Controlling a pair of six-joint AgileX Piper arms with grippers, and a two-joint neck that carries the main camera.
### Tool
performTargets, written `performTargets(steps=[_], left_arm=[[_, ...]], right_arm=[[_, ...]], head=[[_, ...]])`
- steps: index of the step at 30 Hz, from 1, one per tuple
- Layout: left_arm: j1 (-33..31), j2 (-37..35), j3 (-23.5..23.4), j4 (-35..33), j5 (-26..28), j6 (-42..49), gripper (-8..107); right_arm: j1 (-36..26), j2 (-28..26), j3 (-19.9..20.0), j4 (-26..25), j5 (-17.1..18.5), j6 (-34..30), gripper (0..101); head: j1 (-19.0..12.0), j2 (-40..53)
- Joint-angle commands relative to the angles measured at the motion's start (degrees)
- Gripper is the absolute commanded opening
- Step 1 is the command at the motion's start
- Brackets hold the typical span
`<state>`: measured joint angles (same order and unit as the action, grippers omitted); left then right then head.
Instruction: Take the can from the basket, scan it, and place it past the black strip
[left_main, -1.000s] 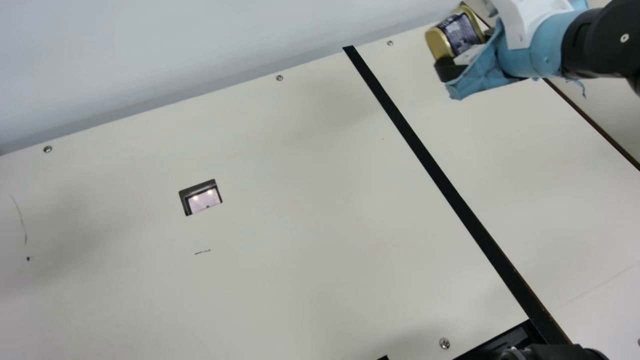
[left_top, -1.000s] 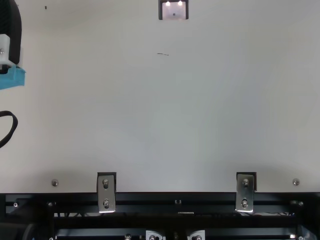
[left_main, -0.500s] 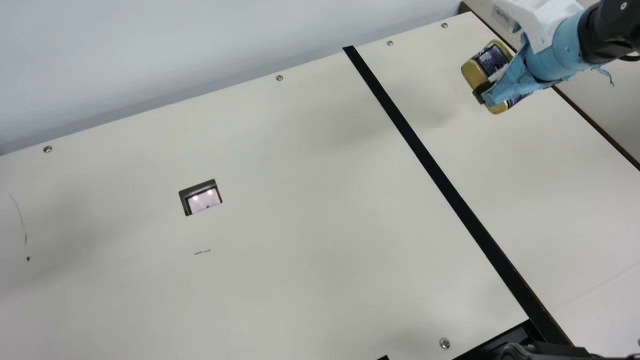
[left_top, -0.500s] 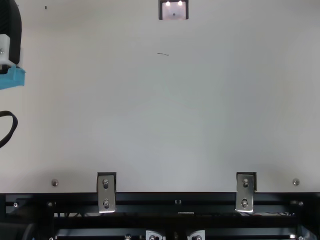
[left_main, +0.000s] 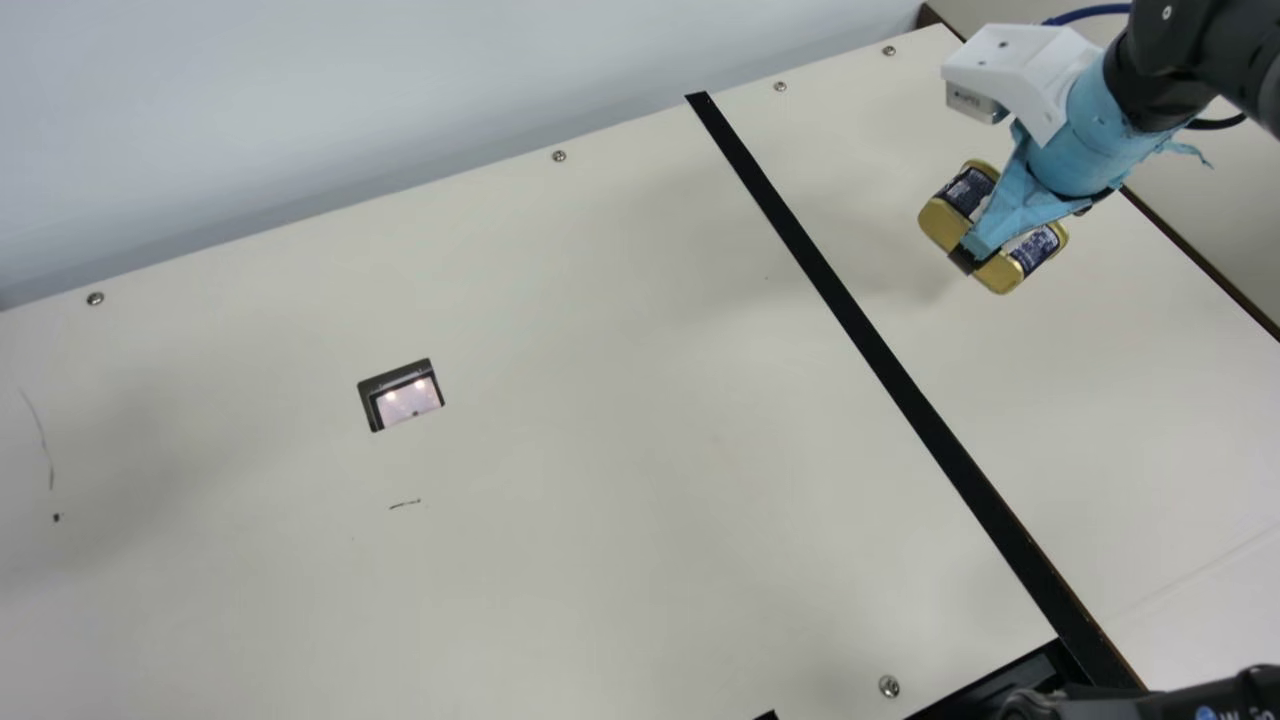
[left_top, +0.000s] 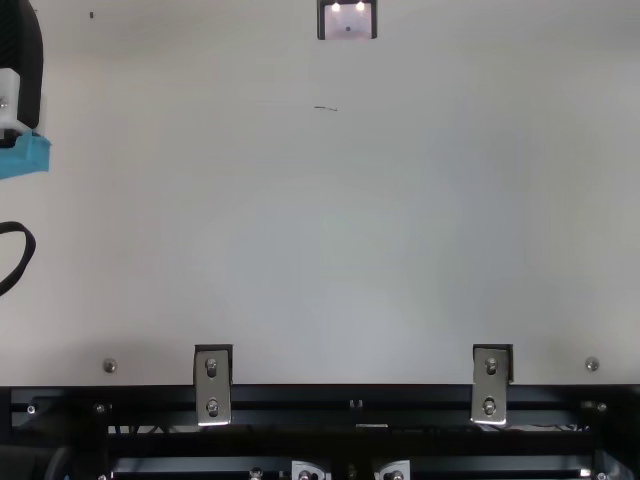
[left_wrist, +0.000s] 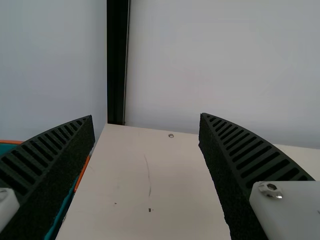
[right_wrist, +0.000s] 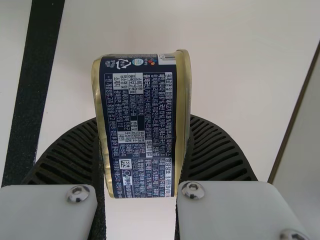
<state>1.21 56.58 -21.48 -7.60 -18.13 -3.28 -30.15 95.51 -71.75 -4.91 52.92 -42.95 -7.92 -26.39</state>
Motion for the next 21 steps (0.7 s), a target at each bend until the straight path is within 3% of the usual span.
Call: performTargets(steps=[1,7,21], left_arm=[[0.00,0.00,0.00,0.00,0.00,0.00,90],[0.00,0.00,0.00,0.00,0.00,0.00,90],[0.00,0.00,0.00,0.00,0.00,0.00,90]], right_arm=[[0.27,0.21,0.23,-0.32,0.39,0.36,0],[1.06,0.86,1.48,-1.02,-1.01,2.30,0],[2.38,2.69,5.78,-0.52,-7.96,7.32,0]], head=[[-1.38,-1.88],[-1.38,-1.88],[-1.38,-1.88]])
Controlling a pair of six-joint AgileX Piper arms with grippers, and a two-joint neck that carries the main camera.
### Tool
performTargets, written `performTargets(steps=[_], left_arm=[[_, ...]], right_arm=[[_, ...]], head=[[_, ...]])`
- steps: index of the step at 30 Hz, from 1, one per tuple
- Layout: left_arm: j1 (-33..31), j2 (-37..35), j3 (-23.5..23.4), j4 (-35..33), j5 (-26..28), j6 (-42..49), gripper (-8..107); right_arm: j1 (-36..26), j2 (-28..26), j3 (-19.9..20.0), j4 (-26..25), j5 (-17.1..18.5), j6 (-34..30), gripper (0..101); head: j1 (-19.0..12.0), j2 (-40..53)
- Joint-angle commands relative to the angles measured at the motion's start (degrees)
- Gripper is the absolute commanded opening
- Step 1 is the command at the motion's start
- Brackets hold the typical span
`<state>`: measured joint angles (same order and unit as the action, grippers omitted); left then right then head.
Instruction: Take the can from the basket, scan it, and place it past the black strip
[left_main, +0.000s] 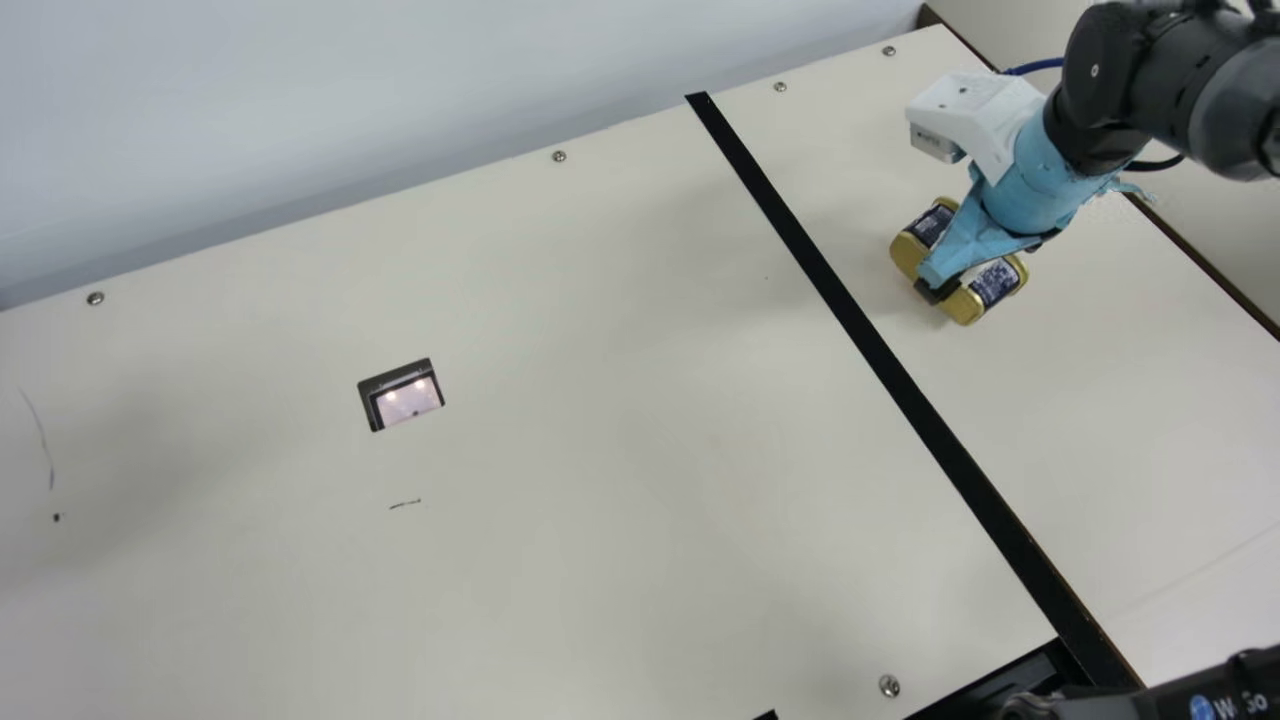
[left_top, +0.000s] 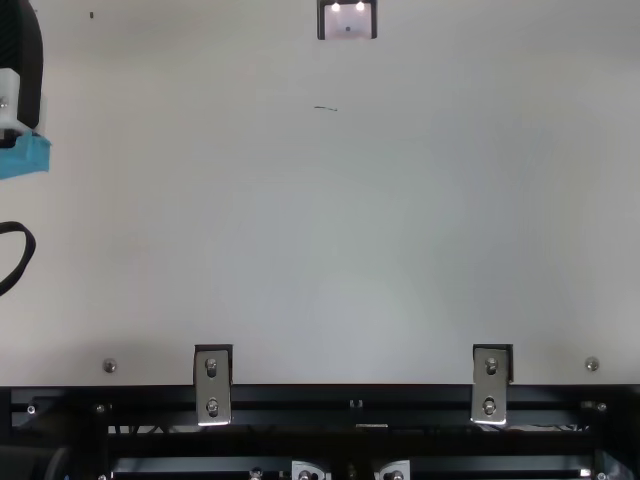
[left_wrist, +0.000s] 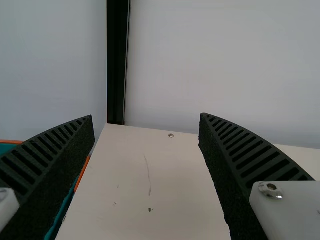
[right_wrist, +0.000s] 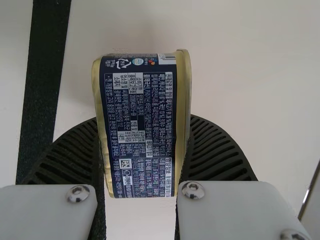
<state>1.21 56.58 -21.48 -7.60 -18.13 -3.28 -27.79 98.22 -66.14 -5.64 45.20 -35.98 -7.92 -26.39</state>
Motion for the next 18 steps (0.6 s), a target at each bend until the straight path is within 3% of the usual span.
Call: performTargets(steps=[1,2,11,18], left_arm=[[0.00,0.00,0.00,0.00,0.00,0.00,90],[0.00,0.00,0.00,0.00,0.00,0.00,90],[0.00,0.00,0.00,0.00,0.00,0.00,90],[0.00,0.00,0.00,0.00,0.00,0.00,90]], right_arm=[[0.07,0.01,0.41,0.29,-0.59,0.67,34],[0.13,0.00,0.60,0.40,-0.88,0.98,101],[-0.94,-1.30,0.80,2.18,-1.08,2.35,101],[-1.98,-3.98,-2.45,6.55,1.04,1.10,101]], head=[[-1.38,-1.88],[-1.38,-1.88],[-1.38,-1.88],[-1.38,-1.88]])
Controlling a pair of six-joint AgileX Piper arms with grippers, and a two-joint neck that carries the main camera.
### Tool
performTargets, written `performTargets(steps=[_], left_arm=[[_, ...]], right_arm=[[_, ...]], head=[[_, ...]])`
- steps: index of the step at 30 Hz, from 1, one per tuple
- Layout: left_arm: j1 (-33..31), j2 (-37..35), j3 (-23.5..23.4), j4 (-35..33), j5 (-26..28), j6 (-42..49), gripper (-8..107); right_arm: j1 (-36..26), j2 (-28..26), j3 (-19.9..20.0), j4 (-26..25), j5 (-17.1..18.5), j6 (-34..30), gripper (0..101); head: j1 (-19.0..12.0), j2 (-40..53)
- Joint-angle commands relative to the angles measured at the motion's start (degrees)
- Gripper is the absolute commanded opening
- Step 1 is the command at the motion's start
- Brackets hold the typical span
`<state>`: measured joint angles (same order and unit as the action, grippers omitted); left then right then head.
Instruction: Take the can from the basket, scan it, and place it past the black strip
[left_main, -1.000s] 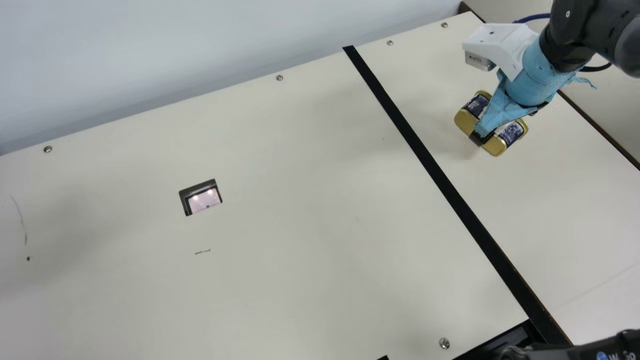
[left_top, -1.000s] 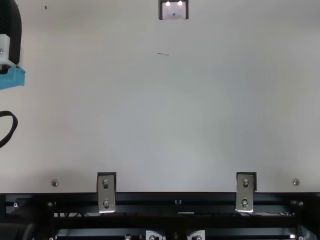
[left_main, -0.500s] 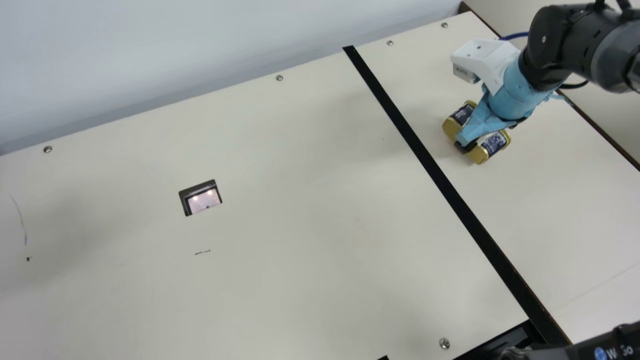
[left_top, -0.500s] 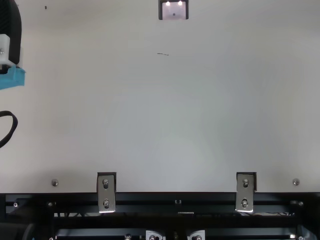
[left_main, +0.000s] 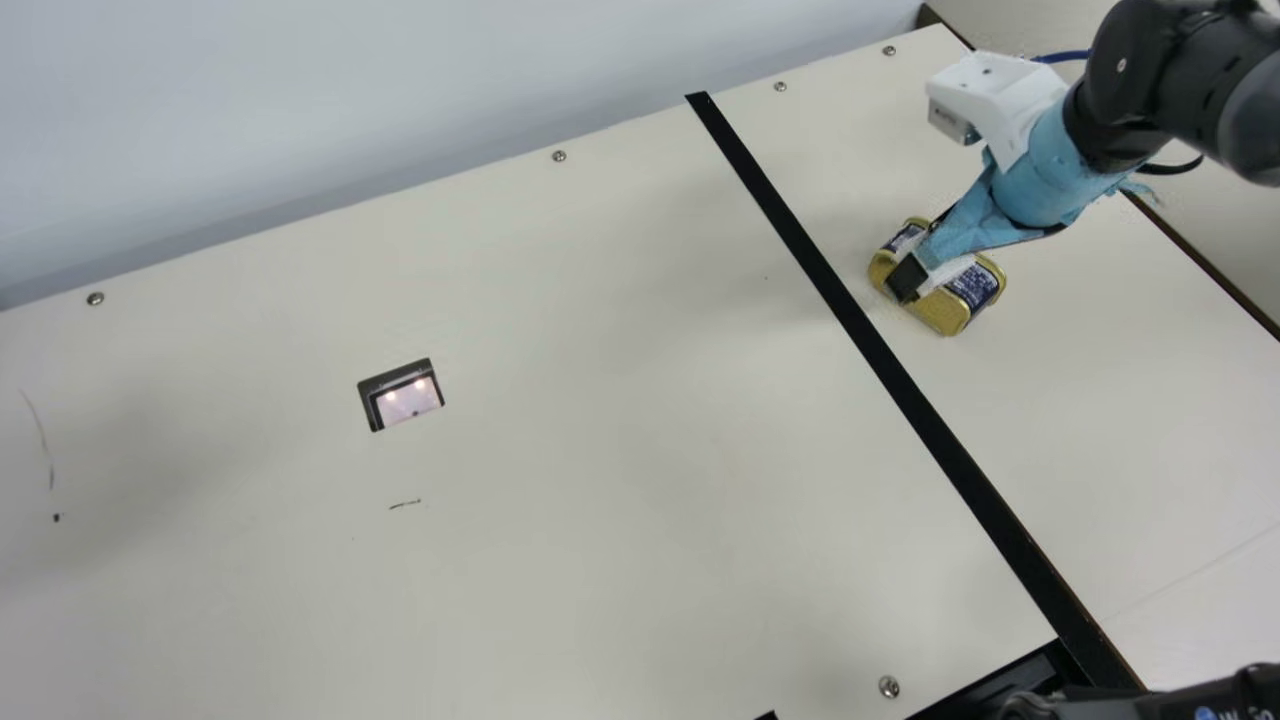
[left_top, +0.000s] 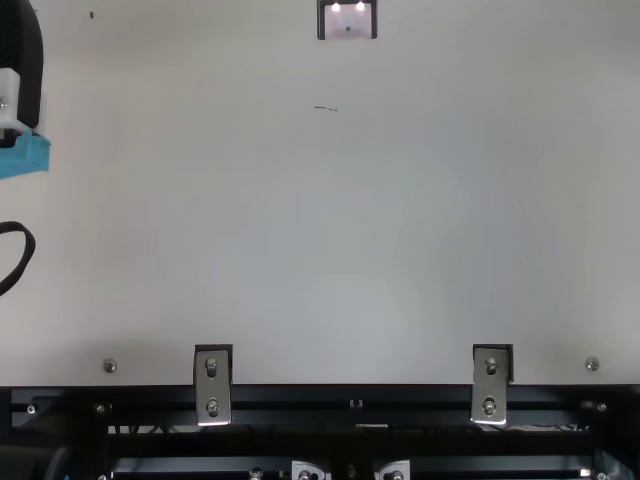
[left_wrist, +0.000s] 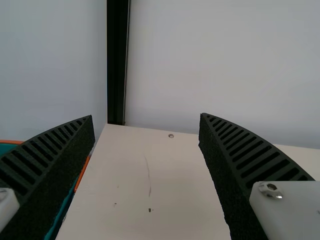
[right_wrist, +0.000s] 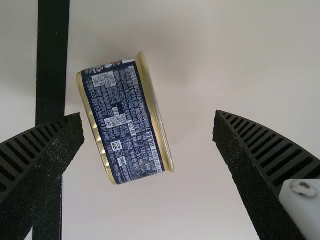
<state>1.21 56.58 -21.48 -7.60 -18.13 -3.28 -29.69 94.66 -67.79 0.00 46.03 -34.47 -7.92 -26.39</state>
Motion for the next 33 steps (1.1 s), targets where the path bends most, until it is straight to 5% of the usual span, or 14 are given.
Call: performTargets(steps=[1,13,33], left_arm=[[0.00,0.00,0.00,0.00,0.00,0.00,90],[0.00,0.00,0.00,0.00,0.00,0.00,90],[0.00,0.00,0.00,0.00,0.00,0.00,90]], right_arm=[[-0.12,-0.89,-1.46,1.93,0.51,-0.85,101],[4.20,-5.44,-5.97,14.41,0.18,-5.35,101],[22.82,-9.75,-3.79,22.99,-9.91,-3.50,101]], head=[[-1.38,-1.88],[-1.38,-1.88],[-1.66,6.19]])
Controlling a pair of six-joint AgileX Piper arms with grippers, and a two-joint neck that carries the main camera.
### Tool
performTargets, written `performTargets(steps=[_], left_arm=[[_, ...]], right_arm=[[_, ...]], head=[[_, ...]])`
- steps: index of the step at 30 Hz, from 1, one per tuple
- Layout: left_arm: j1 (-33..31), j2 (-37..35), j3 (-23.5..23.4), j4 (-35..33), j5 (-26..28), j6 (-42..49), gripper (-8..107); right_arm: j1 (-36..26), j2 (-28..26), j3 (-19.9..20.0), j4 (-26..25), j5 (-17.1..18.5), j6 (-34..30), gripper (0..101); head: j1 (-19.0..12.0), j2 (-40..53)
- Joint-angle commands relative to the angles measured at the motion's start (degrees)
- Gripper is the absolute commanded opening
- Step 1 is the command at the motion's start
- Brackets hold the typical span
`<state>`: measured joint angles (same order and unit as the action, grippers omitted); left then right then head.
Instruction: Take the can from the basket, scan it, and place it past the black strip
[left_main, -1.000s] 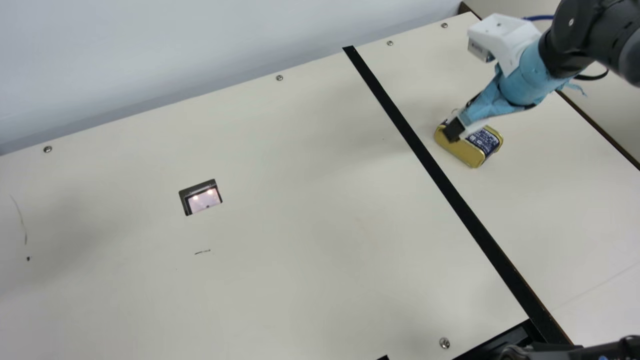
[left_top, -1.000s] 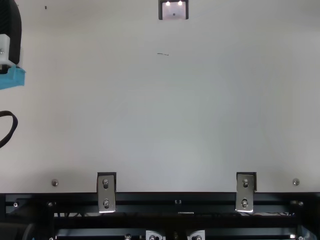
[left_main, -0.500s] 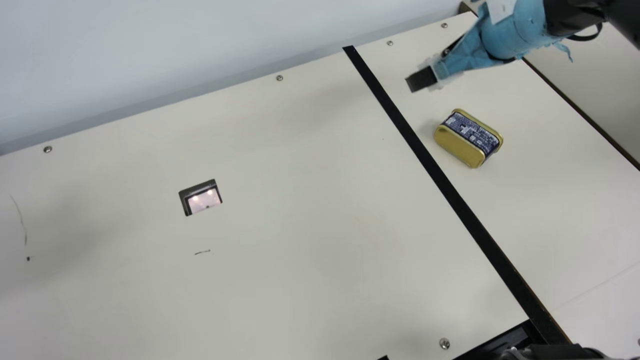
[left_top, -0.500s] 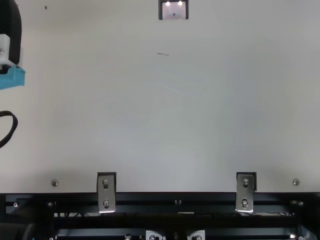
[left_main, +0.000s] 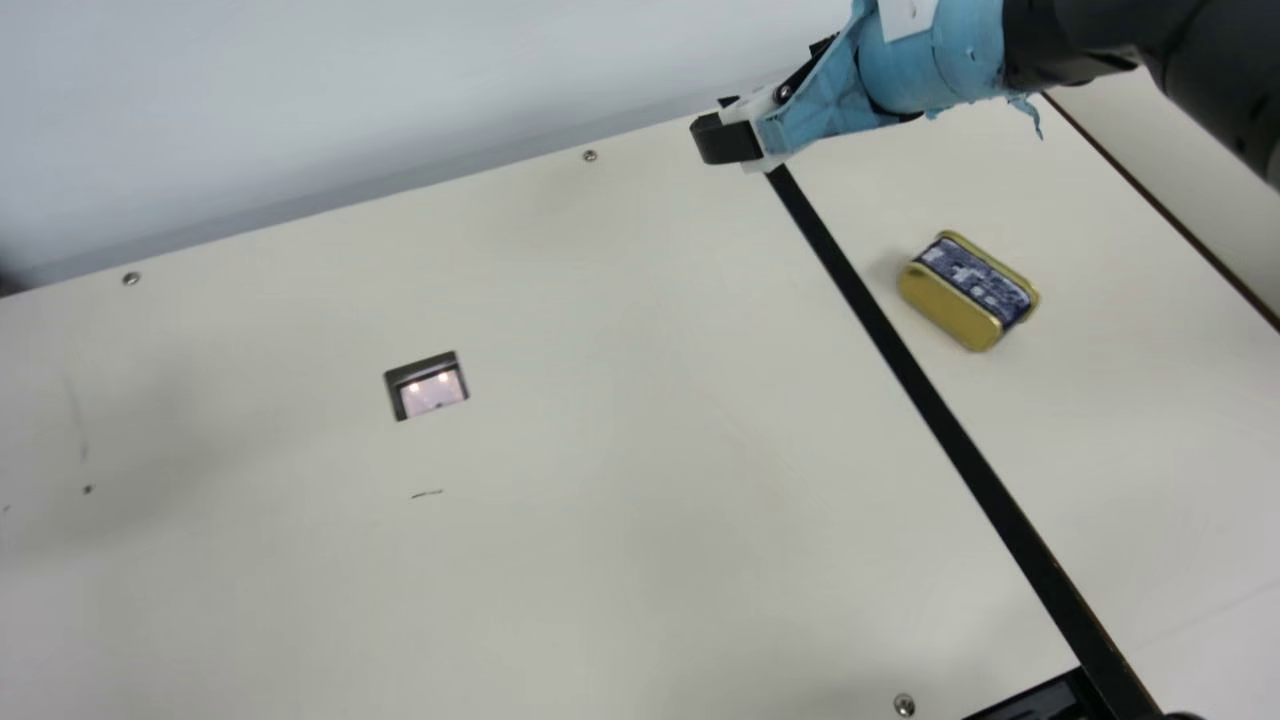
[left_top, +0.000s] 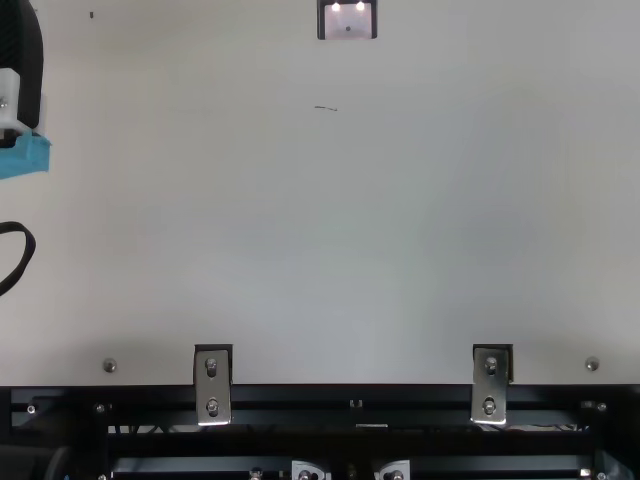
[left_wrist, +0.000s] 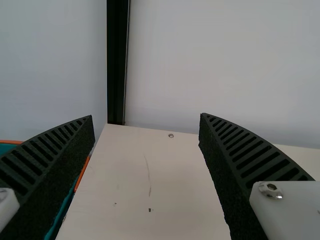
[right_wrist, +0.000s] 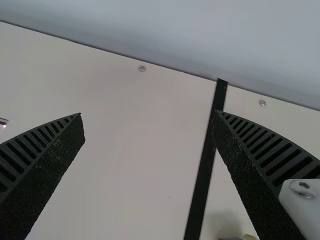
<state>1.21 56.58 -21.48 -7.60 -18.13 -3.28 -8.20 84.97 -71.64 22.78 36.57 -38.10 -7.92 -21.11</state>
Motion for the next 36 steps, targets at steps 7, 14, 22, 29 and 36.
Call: performTargets(steps=[7,14,22,29,36], left_arm=[[0.00,0.00,0.00,0.00,0.00,0.00,90],[0.00,0.00,0.00,0.00,0.00,0.00,90],[0.35,0.11,-0.21,-0.12,-0.51,0.23,90],[0.12,-0.17,-0.63,-2.00,-1.89,1.60,90],[-0.95,-1.87,-0.74,-4.09,-0.73,2.67,90]], right_arm=[[5.92,-1.10,1.11,2.67,-3.01,-0.31,101],[9.39,-1.94,2.09,4.04,-4.43,-1.43,101],[13.34,-3.70,2.34,-0.33,-6.52,1.35,101],[16.20,-8.37,6.61,-5.32,-10.29,5.76,101],[18.19,-14.87,13.89,-10.87,-14.43,10.53,101]], head=[[-1.66,3.46],[-1.66,3.46],[-1.66,3.46],[-1.66,3.46],[-1.66,3.46]])
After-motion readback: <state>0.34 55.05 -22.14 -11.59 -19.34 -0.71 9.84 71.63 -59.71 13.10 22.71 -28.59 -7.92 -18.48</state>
